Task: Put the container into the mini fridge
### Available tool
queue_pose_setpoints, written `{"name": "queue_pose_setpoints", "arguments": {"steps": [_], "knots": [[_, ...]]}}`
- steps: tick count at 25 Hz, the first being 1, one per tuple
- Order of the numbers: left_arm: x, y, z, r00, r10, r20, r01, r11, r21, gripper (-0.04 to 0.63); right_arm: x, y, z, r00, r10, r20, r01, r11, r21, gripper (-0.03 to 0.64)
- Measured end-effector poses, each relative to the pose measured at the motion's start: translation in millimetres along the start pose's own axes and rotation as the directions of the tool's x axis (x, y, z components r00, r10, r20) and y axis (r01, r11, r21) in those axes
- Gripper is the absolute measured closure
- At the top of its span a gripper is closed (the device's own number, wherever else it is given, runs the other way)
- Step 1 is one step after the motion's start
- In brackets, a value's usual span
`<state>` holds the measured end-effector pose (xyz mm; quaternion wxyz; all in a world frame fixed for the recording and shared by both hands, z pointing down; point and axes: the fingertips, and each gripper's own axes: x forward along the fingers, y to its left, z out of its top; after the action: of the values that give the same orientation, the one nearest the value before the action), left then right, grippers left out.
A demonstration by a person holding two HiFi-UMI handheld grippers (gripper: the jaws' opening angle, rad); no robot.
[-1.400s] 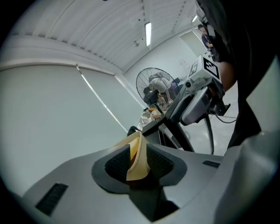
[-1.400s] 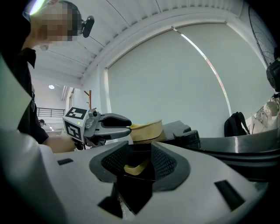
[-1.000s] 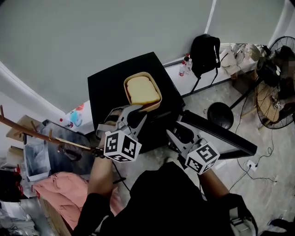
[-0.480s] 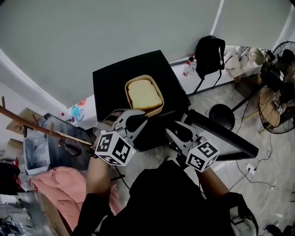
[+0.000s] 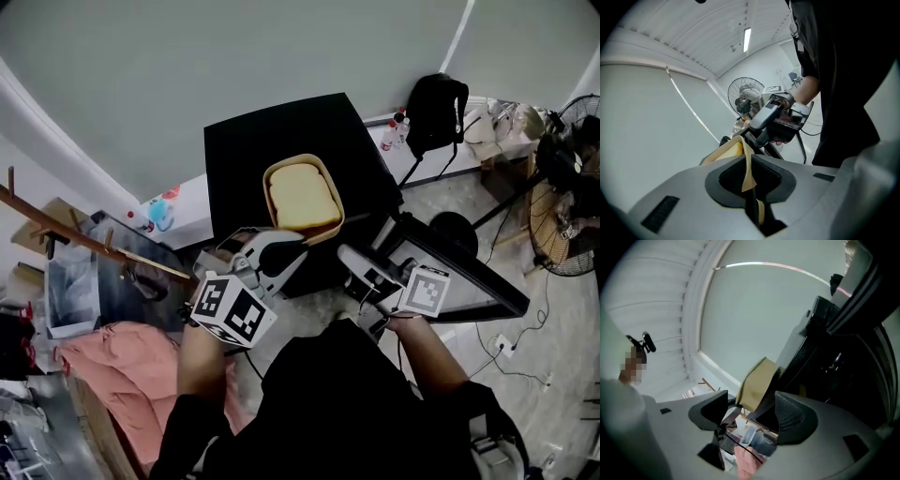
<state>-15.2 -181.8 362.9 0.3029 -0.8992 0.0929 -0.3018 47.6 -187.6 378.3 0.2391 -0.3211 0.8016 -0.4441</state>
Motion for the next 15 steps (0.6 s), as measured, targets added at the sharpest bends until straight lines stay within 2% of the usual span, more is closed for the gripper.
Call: {"name": "queue_pose_setpoints", "arguments": {"steps": [3,5,14,15], "knots": [[-11,-10,3,1.000,-0.003,0.027,0.003,1.000,-0.011,0.548,6,5,-3,0.998,0.059,0.011,-0.060,0.982,0.177,0.293],[-16,-18,8,0.999,-0.010,0.038,0.010,1.000,-0.016,0.549,9,10,-7,0.995,0.094,0.023,-0.096,0.962,0.255,0.285],[-42,-53,17,0.996,-0.024,0.085,0.027,0.999,-0.035,0.558,21,23,-42,0.996,0.085,0.012,-0.085,0.949,0.304,0.289],[-45,-56,16,0.996,-0.021,0.088,0.024,0.999,-0.036,0.557,20,23,-46,0.996,0.082,0.018,-0.084,0.946,0.312,0.305]]}}
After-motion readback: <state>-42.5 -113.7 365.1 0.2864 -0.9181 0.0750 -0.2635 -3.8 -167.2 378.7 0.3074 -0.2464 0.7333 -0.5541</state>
